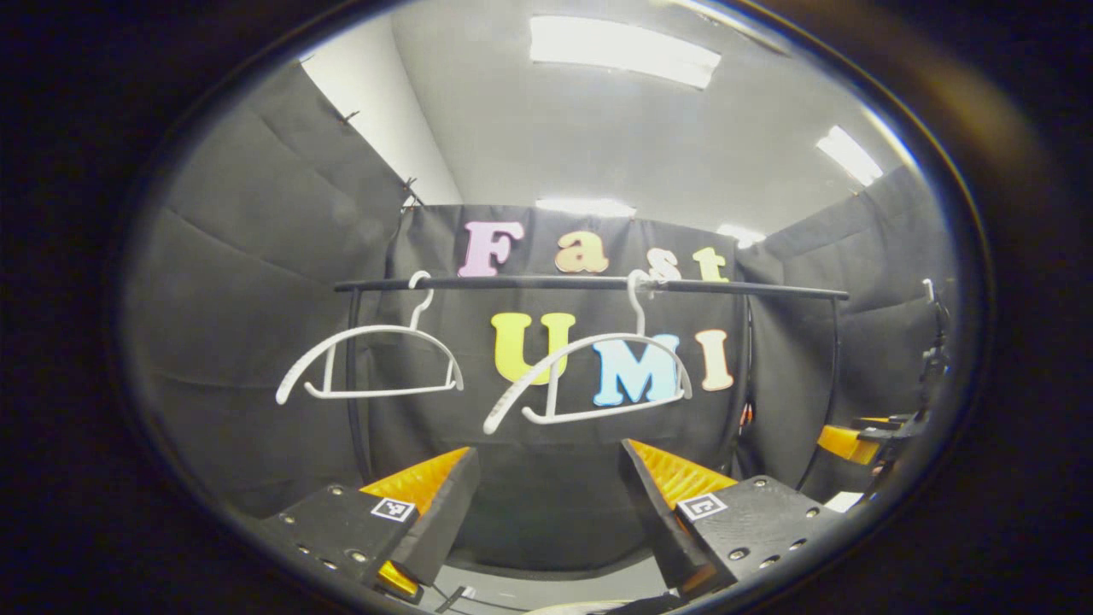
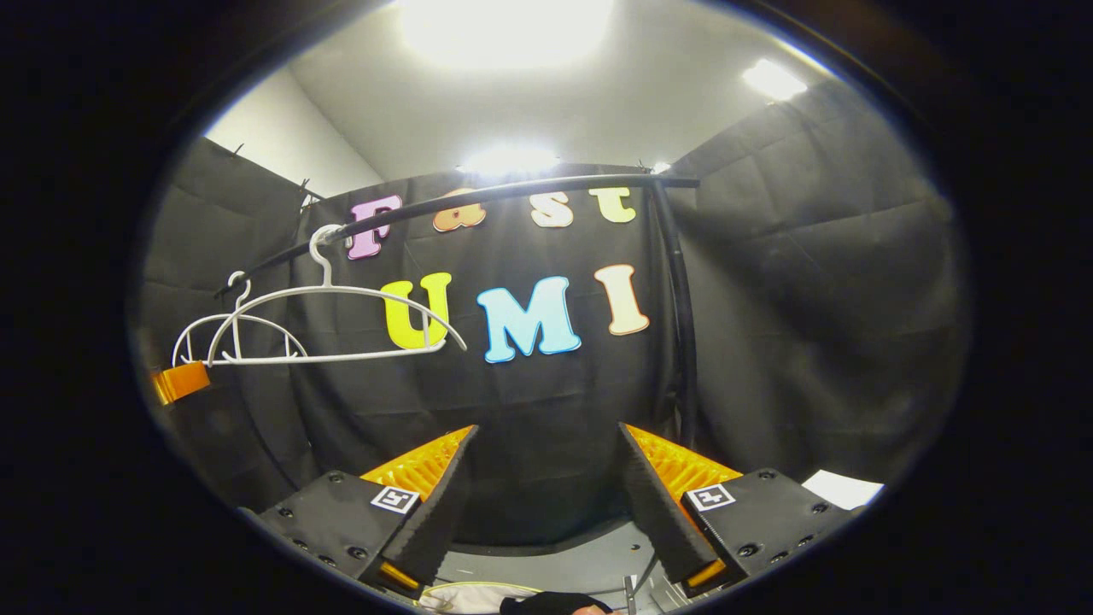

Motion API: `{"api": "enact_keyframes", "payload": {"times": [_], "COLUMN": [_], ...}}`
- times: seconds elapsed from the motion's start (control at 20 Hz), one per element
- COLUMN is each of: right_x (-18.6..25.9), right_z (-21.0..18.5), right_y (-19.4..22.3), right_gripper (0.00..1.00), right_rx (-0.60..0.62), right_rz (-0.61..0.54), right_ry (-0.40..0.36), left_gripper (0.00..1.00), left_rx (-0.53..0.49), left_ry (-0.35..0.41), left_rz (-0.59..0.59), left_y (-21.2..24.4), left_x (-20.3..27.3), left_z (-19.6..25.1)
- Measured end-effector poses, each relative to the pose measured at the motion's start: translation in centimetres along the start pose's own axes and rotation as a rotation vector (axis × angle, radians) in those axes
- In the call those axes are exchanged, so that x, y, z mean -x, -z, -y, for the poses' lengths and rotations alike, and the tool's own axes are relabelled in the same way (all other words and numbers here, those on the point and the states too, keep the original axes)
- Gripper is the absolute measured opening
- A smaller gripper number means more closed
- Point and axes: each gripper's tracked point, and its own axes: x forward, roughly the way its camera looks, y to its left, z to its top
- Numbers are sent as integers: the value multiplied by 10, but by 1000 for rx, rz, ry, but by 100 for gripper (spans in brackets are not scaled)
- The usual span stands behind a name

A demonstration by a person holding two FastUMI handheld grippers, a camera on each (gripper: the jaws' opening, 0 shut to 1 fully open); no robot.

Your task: Grasp the clothes on the hanger with both hands and then place them into the laundry hamper below.

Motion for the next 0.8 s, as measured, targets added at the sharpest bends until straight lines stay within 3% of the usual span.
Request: {"api": "enact_keyframes", "payload": {"times": [0.2, 0.8], "right_x": [11, 7], "right_z": [6, -30], "right_y": [9, 24], "right_gripper": [98, 98], "right_rx": [61, -7], "right_rz": [-10, -65], "right_ry": [26, -72], "left_gripper": [95, 95], "left_rx": [7, 52], "left_ry": [-9, -95], "left_rz": [-36, -74], "left_y": [12, 40], "left_x": [9, 30], "left_z": [-2, -14]}}
